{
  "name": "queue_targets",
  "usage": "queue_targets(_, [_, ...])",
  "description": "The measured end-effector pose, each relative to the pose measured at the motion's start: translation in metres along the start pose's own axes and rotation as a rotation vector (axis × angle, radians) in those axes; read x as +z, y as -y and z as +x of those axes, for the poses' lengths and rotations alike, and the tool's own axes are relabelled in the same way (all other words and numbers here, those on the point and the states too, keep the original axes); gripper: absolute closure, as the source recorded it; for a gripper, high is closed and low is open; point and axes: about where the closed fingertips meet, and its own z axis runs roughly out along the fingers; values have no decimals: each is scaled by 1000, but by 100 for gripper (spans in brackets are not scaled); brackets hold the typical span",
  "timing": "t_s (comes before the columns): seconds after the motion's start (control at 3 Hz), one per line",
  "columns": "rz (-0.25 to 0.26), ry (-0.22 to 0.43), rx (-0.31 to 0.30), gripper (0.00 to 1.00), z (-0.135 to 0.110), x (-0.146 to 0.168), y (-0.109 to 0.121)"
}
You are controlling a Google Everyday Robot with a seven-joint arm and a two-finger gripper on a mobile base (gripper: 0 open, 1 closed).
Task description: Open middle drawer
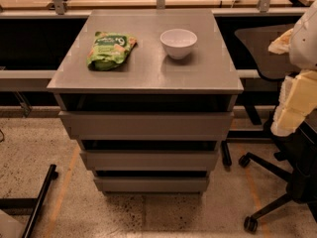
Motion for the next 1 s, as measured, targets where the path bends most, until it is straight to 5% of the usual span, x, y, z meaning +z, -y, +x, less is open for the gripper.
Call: queue_targets(1.0, [25,-40,4,0,6,36,-1])
